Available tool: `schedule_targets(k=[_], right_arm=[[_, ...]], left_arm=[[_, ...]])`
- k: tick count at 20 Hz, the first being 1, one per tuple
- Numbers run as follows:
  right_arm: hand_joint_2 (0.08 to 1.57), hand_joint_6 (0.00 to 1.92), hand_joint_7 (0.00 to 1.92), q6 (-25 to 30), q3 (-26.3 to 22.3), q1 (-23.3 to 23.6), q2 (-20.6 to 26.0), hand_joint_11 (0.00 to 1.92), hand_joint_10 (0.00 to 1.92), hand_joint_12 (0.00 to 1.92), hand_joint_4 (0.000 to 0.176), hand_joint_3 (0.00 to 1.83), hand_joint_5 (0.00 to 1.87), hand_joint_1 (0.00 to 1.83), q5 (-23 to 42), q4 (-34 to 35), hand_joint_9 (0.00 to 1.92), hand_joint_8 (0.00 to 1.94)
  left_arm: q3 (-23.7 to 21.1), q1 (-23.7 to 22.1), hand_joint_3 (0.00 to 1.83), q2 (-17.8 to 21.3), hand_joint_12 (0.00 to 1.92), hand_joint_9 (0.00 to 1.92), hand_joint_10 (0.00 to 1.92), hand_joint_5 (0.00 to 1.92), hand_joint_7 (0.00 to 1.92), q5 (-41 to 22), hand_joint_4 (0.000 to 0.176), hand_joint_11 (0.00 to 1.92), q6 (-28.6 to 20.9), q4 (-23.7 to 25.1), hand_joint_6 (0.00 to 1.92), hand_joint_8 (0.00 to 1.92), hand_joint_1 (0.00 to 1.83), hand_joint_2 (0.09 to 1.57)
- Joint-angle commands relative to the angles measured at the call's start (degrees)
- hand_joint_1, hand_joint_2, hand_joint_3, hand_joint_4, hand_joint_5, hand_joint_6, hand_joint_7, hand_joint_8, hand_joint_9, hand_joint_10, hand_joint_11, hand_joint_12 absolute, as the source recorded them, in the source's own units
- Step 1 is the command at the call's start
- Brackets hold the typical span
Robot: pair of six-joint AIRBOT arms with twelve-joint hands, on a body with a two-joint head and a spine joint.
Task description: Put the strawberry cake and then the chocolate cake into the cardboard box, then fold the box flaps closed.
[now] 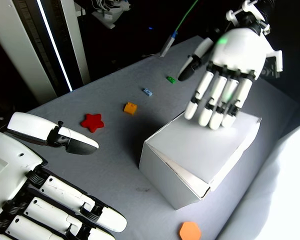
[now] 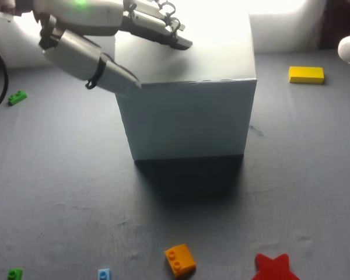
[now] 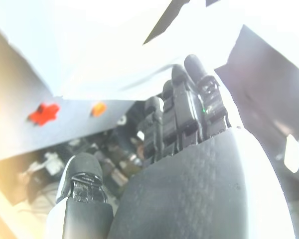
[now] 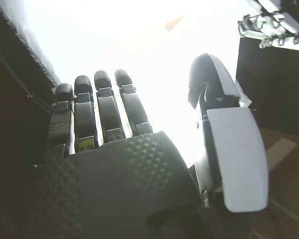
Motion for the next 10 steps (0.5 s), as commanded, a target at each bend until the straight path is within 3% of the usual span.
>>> schedule_targets(k=[1,4,10], right_arm=[[1.25,0.0,0.08,0.31,0.15,0.41,0.63,0.0,0.0,0.03,0.0,0.0,0.07,0.09,6.67,-0.67,0.06,0.0],[1.24,0.01,0.07,0.31,0.15,0.41,0.62,0.0,0.0,0.07,0.0,0.0,0.08,0.12,6.66,-0.68,0.06,0.0],[1.26,0.0,0.06,0.28,0.15,0.36,0.62,0.0,0.0,0.01,0.0,0.0,0.06,0.09,6.56,-0.71,0.05,0.0]], left_arm=[[1.06,-0.17,0.0,-0.06,1.01,0.29,0.0,0.19,0.22,0.17,0.065,0.0,-0.1,-4.31,0.0,0.0,0.0,1.23],[4.98,1.86,0.0,-2.64,1.0,0.29,0.0,0.19,0.22,0.1,0.064,0.0,-0.1,-3.32,0.0,0.0,0.0,1.23],[4.06,4.65,0.0,-2.07,1.02,0.3,0.0,0.19,0.23,0.05,0.063,0.0,-0.14,-2.63,0.0,0.0,0.0,1.23]])
